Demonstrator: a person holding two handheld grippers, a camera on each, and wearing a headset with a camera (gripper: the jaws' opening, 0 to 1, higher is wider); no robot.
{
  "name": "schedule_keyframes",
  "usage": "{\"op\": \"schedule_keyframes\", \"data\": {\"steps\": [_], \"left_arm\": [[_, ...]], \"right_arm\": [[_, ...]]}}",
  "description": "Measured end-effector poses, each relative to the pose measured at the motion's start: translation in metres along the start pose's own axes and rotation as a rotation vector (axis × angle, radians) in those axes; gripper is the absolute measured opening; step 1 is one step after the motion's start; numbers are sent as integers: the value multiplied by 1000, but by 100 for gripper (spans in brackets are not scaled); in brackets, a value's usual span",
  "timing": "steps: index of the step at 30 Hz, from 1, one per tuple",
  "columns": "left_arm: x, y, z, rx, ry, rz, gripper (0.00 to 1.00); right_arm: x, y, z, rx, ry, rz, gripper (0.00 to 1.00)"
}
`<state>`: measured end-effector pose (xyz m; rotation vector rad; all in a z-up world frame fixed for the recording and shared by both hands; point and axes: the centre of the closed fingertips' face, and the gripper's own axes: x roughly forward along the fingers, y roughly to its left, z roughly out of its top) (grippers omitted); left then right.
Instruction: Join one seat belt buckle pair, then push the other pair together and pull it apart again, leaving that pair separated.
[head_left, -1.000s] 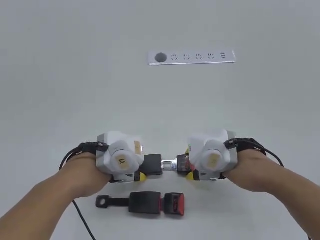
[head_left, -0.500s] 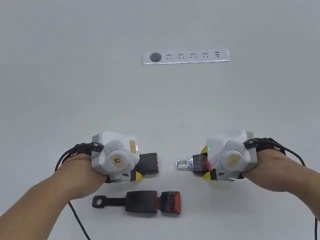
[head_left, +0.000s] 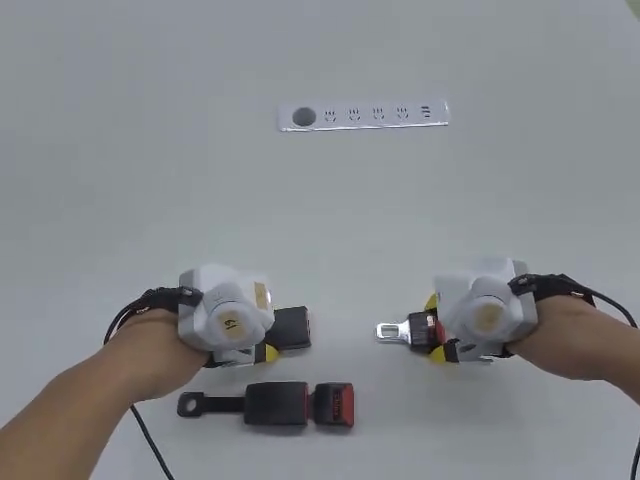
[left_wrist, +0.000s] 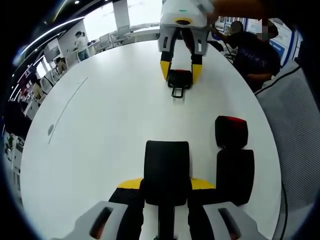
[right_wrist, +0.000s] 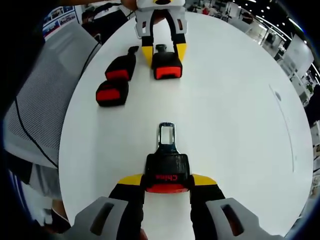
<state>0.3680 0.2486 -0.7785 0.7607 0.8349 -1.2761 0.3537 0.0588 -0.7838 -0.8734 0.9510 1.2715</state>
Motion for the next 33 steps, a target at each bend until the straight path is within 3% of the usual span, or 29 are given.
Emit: {"op": "schedule_keyframes", "data": {"steps": [11,15,20,23,27,33], "left_arm": [[-1,-1,2,8,7,6,34],[-2,-1,3,-35,12,30,35],[-6,4,-2,-72,17,55,48],[-18,9,1,-122,-24,103,49],[-37,8,4,-175,-80,150,53],[-45,-5,-16,-252,-109,194,62]], "right_arm": [[-1,1,1,4,25,-1,33],[-1,-2,2,0,38,-30,36],[-2,-7,4,19,40,-76,42],[-5,-4,12,40,13,-90,44],[-13,0,19,75,-21,-137,47],[-17,9,18,216,-115,-216,54]]}}
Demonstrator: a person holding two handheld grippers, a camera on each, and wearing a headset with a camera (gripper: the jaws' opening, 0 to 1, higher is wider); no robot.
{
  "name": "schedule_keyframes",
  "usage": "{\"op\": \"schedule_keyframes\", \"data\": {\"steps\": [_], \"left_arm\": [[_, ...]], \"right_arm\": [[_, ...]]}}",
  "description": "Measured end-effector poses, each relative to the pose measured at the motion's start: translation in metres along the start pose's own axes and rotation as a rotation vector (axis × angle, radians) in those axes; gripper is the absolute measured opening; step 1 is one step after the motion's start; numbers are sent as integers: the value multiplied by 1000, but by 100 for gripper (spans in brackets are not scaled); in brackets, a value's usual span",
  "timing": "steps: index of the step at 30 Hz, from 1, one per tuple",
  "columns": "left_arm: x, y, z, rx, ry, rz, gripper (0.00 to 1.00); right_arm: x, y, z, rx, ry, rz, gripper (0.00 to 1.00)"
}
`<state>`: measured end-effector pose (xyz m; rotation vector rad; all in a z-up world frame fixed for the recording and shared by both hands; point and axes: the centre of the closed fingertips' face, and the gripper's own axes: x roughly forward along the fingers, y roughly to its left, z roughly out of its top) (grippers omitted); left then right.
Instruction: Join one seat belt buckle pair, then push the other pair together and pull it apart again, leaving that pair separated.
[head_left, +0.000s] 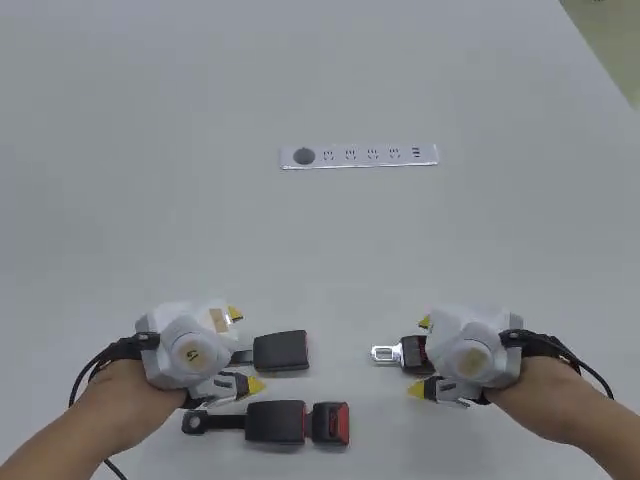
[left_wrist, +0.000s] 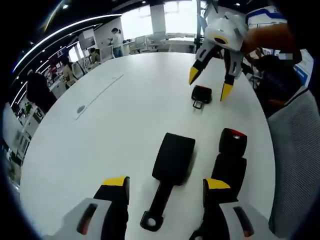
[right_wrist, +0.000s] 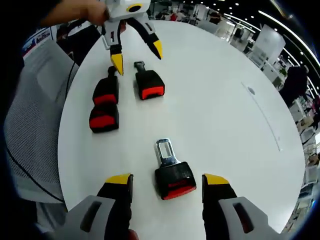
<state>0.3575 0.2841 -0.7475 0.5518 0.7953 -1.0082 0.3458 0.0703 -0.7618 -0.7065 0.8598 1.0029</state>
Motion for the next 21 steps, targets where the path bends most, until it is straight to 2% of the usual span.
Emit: {"op": "schedule_keyframes", "data": {"steps": [2,4,7,9,11,14,19,21], "left_arm": [[-6,-8,-7,-54,-18,-6,62],[-13,-12,-13,-75,-29,5,63],[-23,-18,-23,-109,-39,32,65],[-31,-18,-31,-136,-46,75,71],[-37,-20,-40,-158,-44,76,73],[-48,-25,-53,-189,-42,97,80],[-60,-31,-62,-246,-63,132,87],[-64,-33,-69,-272,-62,146,90]], "right_arm": [[-5,7,1,72,-34,-7,60],[-7,7,-2,81,-53,-46,70],[-12,18,-2,135,-86,-41,71],[-18,24,-3,180,-96,-46,73],[-21,25,-5,226,-112,-50,79],[-29,28,-2,242,-131,-57,82],[-36,30,6,295,-195,-98,97],[-37,36,7,320,-214,-90,99]]}}
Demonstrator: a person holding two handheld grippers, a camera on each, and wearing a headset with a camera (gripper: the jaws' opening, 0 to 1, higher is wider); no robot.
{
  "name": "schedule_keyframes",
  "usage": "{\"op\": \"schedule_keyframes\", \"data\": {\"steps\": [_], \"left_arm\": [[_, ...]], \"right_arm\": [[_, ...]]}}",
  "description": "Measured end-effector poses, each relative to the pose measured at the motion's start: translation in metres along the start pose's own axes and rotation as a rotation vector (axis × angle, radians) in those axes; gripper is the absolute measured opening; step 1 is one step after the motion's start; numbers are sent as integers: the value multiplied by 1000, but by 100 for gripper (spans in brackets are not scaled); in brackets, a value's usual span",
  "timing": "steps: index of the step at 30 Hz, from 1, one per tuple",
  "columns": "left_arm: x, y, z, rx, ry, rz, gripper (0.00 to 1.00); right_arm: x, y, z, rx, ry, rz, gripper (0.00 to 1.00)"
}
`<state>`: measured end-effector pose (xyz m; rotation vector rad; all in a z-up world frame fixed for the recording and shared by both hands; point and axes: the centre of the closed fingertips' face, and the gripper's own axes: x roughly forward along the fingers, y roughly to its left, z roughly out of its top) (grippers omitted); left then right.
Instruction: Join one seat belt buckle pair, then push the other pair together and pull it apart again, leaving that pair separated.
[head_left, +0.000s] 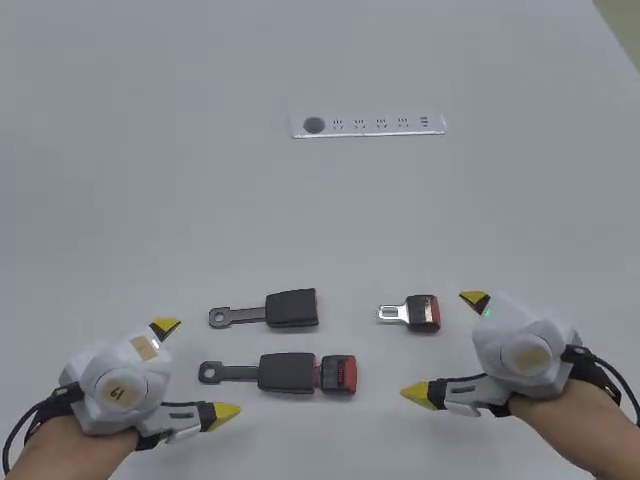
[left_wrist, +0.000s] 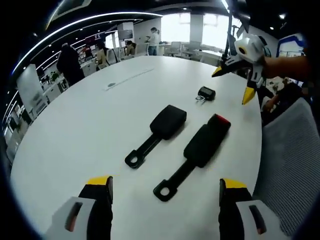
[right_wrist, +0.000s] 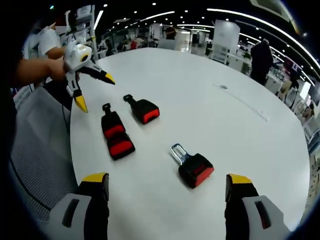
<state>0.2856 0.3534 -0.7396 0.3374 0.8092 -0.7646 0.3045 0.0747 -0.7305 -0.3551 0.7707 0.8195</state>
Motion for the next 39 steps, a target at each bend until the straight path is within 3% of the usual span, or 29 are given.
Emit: {"op": "schedule_keyframes", "data": {"steps": [5,7,12,15,18,26,39], "left_arm": [[-5,-8,-11,-38,7,11,93],[-8,-7,-14,-50,1,15,94],[-16,-11,-10,-109,-37,29,98],[-19,-7,-13,-123,-51,37,100],[-21,-7,-8,-138,-73,50,100],[-21,1,-10,-138,-84,84,100],[-19,-3,-7,-122,-96,76,100]], "right_arm": [[-2,11,-11,-4,5,0,99],[-4,15,-14,24,4,0,99],[-9,17,-18,47,-17,-31,99],[-10,14,-21,68,-24,-56,99],[-10,13,-26,82,-24,-81,100],[-11,13,-25,78,-46,-134,100],[-14,15,-14,96,-83,-158,100]]}}
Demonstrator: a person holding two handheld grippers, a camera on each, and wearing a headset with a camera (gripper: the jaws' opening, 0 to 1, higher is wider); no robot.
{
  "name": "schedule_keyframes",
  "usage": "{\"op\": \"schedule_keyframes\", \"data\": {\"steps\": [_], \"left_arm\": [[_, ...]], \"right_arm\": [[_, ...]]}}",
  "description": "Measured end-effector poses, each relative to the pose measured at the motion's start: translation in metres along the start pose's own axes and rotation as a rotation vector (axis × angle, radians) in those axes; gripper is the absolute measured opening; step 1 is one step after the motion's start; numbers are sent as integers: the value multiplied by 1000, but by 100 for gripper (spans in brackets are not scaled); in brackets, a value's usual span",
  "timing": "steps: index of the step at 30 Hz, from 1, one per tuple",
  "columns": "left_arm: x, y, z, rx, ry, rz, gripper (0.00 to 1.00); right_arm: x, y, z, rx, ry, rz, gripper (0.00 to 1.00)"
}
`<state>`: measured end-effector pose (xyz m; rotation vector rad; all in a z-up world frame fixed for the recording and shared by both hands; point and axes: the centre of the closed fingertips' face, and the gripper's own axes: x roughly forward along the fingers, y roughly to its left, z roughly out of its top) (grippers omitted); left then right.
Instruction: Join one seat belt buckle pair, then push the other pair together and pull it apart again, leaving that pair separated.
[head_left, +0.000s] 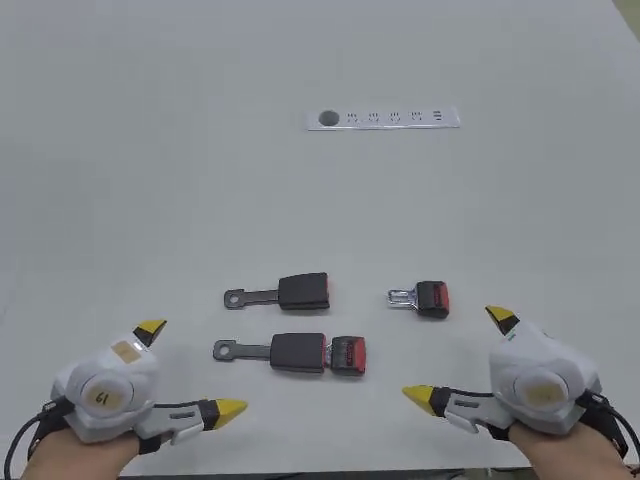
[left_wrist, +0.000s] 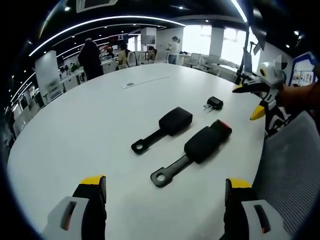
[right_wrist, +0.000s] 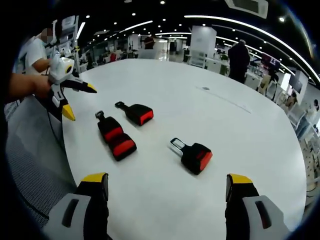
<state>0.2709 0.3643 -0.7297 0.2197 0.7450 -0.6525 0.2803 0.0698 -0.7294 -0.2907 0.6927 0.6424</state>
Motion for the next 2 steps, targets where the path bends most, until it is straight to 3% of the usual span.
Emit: {"op": "schedule_keyframes", "data": {"steps": [2], "left_arm": [[0,1,0,3,-7,1,100]], "right_arm": [[1,4,0,-4,6,7,100]]}}
